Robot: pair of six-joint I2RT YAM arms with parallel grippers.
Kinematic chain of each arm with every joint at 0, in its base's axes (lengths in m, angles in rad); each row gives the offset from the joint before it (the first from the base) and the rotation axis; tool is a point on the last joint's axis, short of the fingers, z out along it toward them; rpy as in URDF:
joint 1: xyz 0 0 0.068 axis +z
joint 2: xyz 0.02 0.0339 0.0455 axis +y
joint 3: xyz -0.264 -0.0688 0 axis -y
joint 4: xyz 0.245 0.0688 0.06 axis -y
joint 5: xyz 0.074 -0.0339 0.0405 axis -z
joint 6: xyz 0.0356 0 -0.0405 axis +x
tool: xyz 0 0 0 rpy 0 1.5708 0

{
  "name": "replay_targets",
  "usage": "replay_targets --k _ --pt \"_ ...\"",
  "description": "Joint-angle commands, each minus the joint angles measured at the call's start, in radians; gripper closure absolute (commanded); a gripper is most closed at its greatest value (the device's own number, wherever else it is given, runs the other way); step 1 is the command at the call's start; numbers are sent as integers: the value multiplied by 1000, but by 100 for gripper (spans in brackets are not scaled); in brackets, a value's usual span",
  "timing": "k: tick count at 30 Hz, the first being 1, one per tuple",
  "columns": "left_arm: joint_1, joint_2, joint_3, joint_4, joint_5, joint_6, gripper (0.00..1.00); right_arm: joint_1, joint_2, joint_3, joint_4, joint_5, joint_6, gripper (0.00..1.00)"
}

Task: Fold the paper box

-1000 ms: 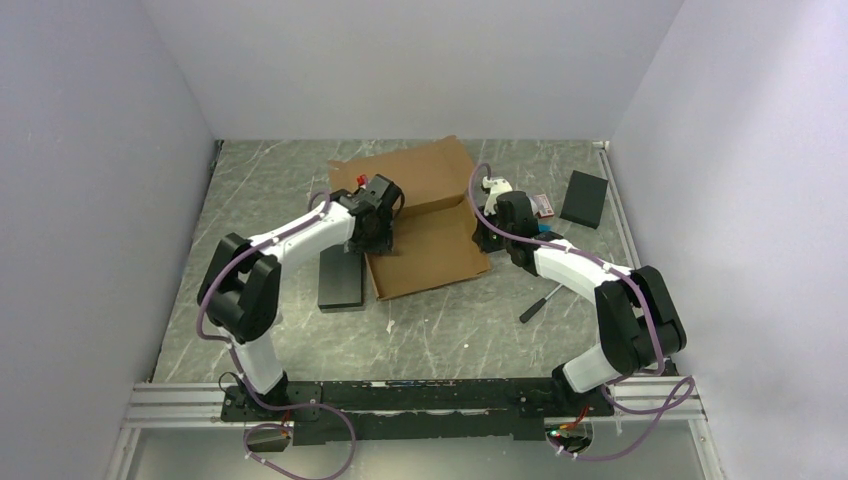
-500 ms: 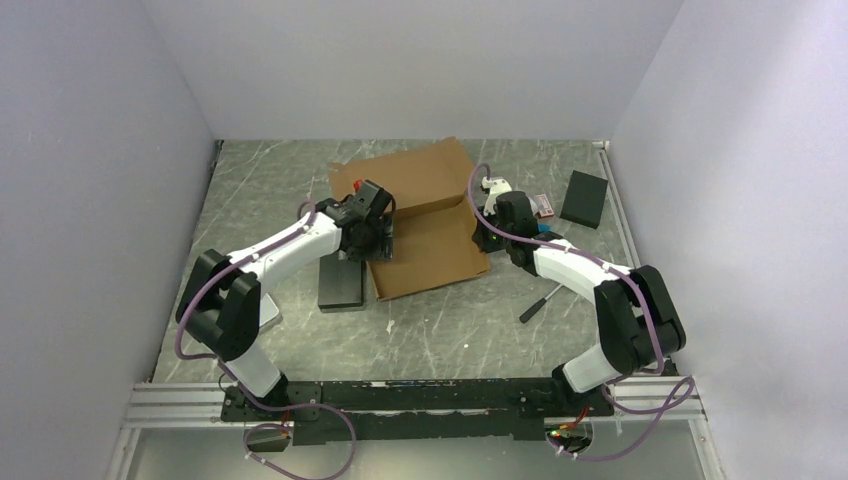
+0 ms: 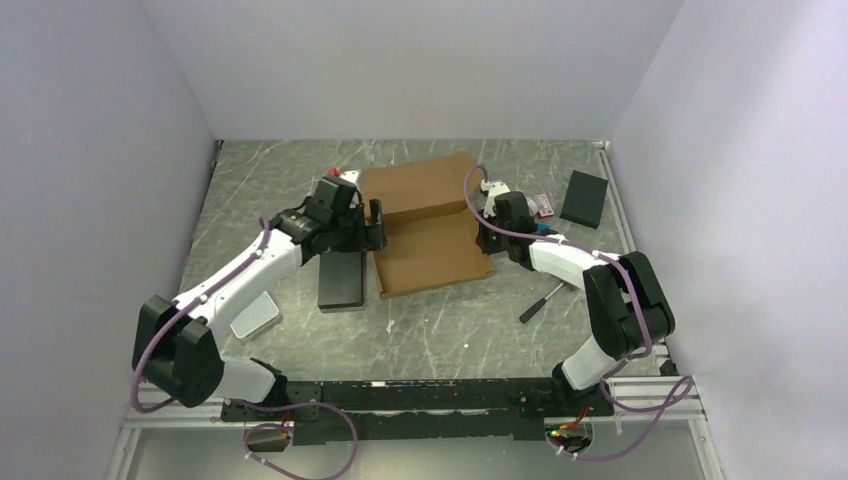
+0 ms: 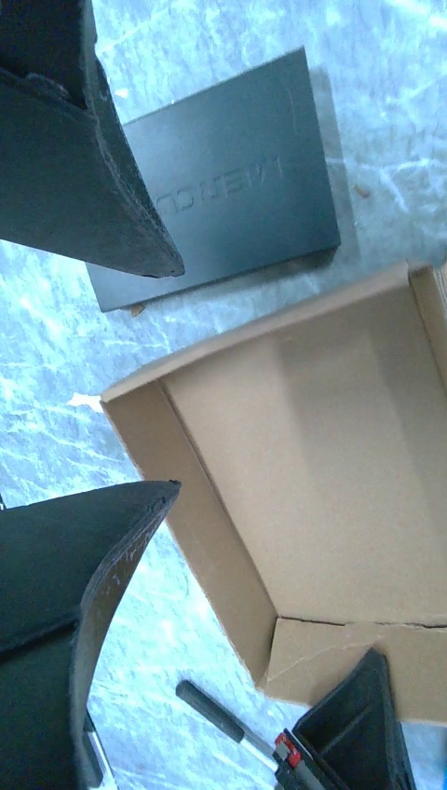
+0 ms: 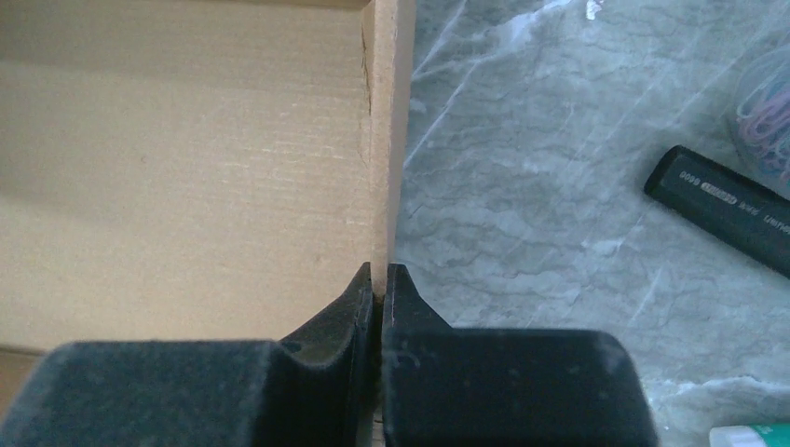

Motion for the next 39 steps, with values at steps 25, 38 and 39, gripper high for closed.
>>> replay_targets --k 25,38,39 --pt "125 -257 3 -73 148 190 14 -43 131 174 -98 40 -169 68" --pt "125 -269 -43 -61 121 279 13 50 273 254 -127 341 -345 100" --pt "126 -278 -59 -52 119 280 13 56 277 253 -124 358 -354 100"
